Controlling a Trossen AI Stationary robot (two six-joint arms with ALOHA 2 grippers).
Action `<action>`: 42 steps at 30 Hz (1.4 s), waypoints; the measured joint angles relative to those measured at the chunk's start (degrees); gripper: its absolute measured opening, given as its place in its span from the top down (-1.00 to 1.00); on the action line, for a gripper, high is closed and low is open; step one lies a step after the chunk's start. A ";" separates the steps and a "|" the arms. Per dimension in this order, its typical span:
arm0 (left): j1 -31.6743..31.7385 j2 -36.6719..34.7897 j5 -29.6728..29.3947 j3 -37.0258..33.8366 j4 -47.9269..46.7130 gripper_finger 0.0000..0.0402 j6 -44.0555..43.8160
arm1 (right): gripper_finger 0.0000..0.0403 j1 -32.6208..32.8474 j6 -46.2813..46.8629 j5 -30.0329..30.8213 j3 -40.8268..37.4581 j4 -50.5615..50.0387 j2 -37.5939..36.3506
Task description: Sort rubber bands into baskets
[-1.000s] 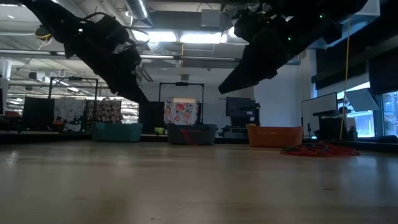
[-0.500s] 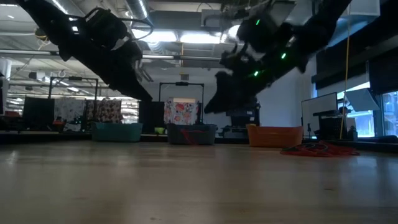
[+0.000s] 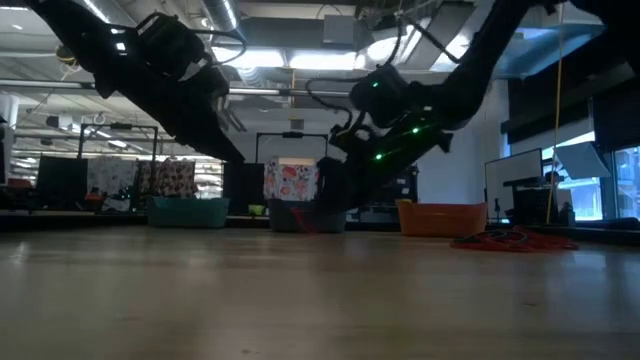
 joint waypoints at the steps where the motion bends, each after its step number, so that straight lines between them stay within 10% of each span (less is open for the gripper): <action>1: 0.00 0.00 -0.01 0.00 -0.02 0.21 0.00 | -0.15 0.09 -0.76 0.38 0.77 -0.04 0.87; 19: 0.00 0.00 -0.01 0.00 -0.02 0.21 0.74 | -0.13 -0.54 -2.69 10.31 15.22 -10.09 12.28; 33: 0.00 0.00 -0.01 0.00 -0.05 0.21 0.73 | 0.94 -0.17 -10.35 14.97 15.08 -14.49 11.41; 42: 0.00 0.00 -0.03 0.00 -0.22 0.21 1.05 | 0.95 1.07 -14.82 18.48 14.97 -20.01 0.99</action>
